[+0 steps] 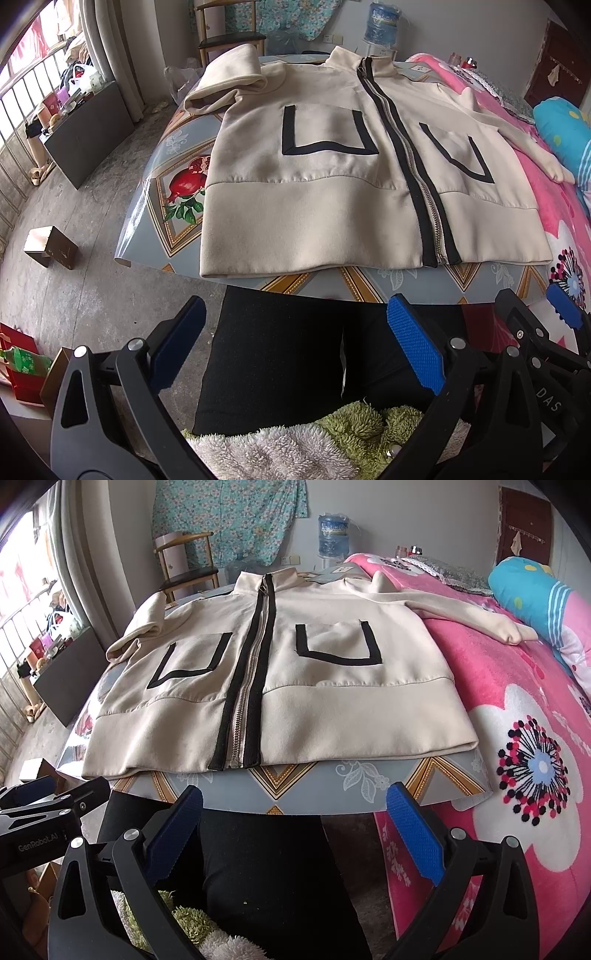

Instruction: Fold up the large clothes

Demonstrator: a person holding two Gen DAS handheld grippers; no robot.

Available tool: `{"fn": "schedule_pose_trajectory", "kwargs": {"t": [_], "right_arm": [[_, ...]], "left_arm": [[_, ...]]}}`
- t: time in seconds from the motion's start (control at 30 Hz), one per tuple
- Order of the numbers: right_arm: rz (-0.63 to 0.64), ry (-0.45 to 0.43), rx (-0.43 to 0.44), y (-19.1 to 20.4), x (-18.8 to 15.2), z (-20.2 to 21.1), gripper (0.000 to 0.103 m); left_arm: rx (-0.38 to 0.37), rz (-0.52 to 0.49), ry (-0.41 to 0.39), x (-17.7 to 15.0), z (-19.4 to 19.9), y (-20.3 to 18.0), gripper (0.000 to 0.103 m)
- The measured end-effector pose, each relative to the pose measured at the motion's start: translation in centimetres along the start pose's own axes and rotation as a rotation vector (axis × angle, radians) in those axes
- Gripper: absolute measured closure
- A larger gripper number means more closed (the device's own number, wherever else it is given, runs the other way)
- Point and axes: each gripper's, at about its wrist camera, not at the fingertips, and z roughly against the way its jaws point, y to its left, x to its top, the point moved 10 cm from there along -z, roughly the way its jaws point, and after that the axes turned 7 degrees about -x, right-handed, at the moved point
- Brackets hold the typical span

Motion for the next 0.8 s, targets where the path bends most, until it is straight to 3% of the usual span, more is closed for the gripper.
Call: {"fn": "schedule_pose_trajectory", "kwargs": {"t": [0.8], "right_arm": [[0.003, -0.006, -0.005, 0.01, 0.16, 0.04, 0.006]], "left_arm": [[0.001, 0.004, -0.009, 0.48, 0.62, 0.28, 0.008]]}}
